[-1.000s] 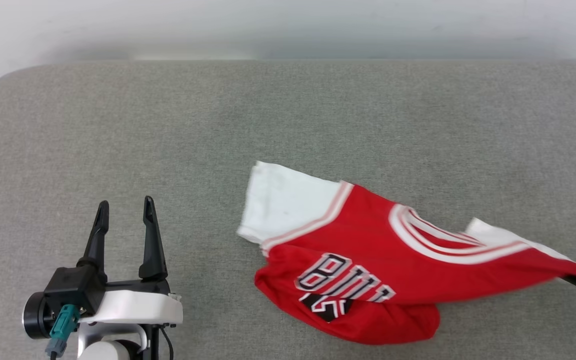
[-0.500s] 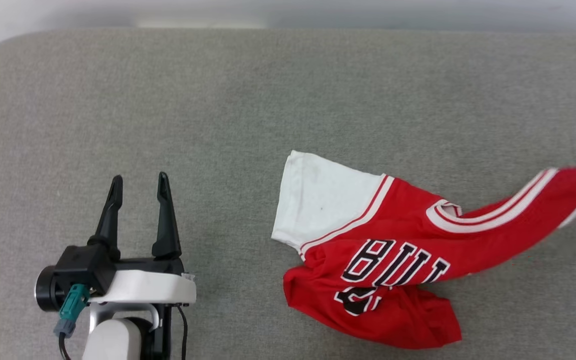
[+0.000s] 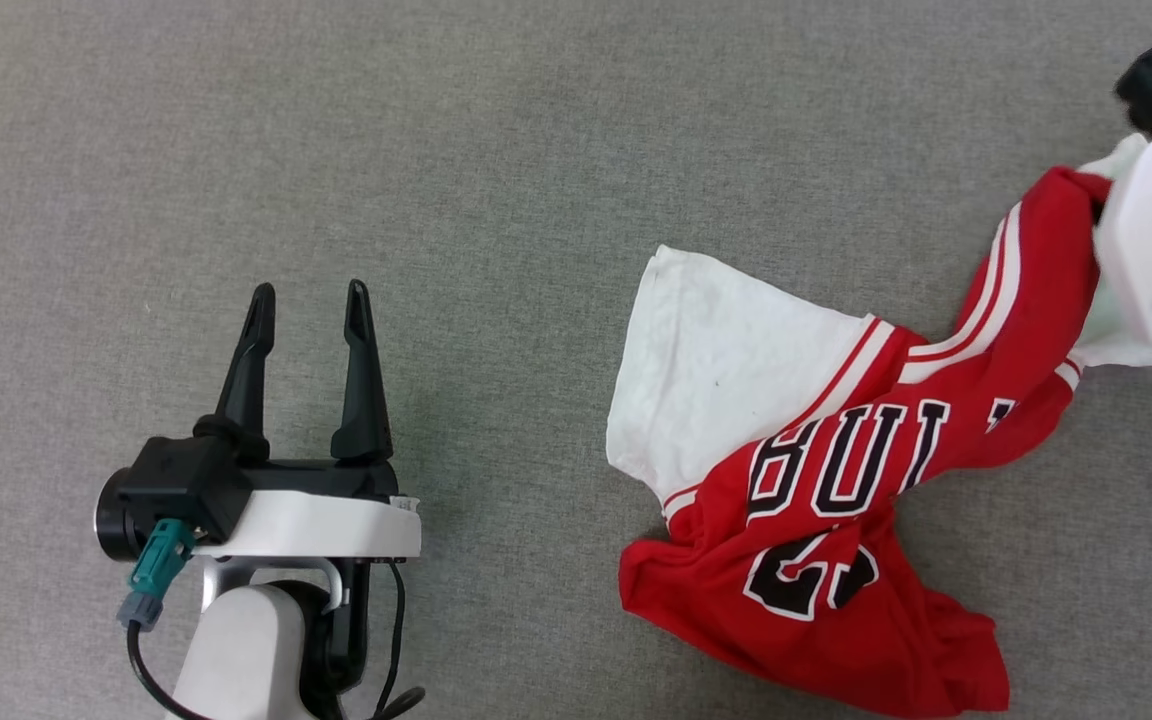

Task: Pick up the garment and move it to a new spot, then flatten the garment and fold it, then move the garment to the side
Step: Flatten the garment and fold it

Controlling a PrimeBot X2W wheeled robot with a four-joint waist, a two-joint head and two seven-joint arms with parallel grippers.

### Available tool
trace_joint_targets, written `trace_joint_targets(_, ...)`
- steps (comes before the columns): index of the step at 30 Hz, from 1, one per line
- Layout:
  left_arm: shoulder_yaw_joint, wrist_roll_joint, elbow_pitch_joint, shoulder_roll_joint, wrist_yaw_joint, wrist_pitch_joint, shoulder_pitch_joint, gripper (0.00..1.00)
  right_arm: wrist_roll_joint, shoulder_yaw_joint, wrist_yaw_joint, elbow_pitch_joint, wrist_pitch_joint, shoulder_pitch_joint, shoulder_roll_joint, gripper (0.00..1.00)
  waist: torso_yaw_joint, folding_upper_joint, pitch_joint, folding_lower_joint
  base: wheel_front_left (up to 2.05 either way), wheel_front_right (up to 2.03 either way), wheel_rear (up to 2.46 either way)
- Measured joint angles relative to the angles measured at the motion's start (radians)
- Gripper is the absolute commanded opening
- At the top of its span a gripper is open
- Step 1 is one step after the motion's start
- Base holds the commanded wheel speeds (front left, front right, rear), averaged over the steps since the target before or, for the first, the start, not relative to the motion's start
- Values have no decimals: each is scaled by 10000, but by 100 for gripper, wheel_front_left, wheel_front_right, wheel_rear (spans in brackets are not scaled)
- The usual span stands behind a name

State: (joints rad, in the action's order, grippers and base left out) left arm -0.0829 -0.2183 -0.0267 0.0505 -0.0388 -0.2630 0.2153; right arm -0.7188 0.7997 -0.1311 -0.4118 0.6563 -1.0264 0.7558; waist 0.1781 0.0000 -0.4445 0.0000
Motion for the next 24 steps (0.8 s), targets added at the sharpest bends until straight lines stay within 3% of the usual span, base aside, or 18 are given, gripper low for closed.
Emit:
trace_joint_targets(5,-17,-48,38,2,-56,0,89,100,244,569,4,-756,-309,-18,-566,0,81,0,-133,0,0,0,0)
trace_joint_targets(6,-17,-46,48,0,-58,0,94,100,211,602,4,-855,-424,-32,-619,62,62,0,-109,0,0,0,0)
trace_joint_targets(7,-6,-40,71,0,-65,0,93,100,163,625,4,-959,-568,-33,-677,100,36,0,-75,0,0,0,0)
trace_joint_targets(10,46,38,138,0,-63,0,88,100,8,675,4,-1095,-1137,-26,-698,100,-55,0,103,0,0,0,0)
trace_joint_targets(11,192,151,146,-2,-42,0,58,100,-178,660,2,-915,-1946,-14,-548,100,-147,0,367,0,0,0,0)
trace_joint_targets(15,489,468,178,-4,232,0,8,100,-79,380,0,-439,-3499,115,0,100,-316,0,762,0,0,0,0)
trace_joint_targets(20,807,863,405,253,779,0,477,100,581,-800,0,-127,-5555,860,127,100,-583,0,1225,0,0,0,0)
trace_joint_targets(24,809,1007,826,709,1126,0,1250,100,1509,-2125,2,265,-6792,1764,-343,100,-875,0,1516,0,0,0,0)
